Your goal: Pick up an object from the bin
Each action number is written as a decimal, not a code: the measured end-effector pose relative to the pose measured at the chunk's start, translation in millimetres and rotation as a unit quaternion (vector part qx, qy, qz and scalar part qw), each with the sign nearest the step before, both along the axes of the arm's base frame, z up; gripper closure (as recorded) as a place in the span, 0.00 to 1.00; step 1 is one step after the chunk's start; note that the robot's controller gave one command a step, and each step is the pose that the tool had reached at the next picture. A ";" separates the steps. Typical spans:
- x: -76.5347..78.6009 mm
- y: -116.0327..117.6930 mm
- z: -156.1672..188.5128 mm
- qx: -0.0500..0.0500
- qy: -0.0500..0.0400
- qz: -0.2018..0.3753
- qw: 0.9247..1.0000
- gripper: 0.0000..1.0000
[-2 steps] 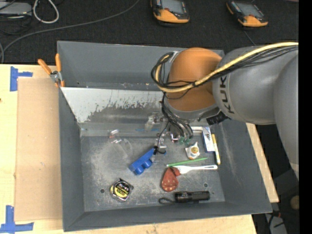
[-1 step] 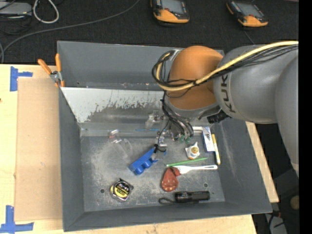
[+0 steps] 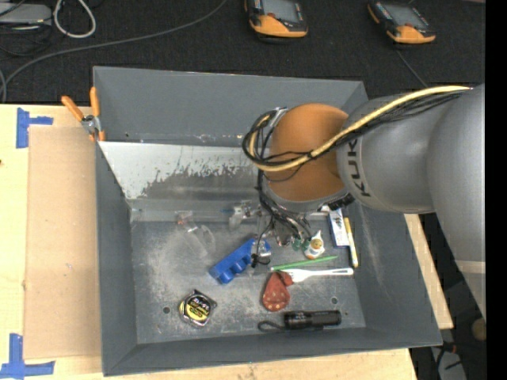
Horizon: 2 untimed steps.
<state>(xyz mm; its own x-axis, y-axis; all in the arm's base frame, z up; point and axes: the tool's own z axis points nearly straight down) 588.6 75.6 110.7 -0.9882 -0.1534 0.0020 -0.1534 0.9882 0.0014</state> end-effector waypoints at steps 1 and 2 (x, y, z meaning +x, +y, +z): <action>-4.0 -2.0 0.9 0.000 0.000 0.033 0.999 0.00; -10.2 -1.6 -3.5 0.000 0.002 0.049 0.999 0.00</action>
Offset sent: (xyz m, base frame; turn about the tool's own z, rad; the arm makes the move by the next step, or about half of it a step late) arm -0.0137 -0.0021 -0.0107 -0.1138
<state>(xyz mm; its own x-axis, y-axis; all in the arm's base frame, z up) 578.4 73.9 107.2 -0.9685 -0.2488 0.0056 -0.2488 0.9685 0.0024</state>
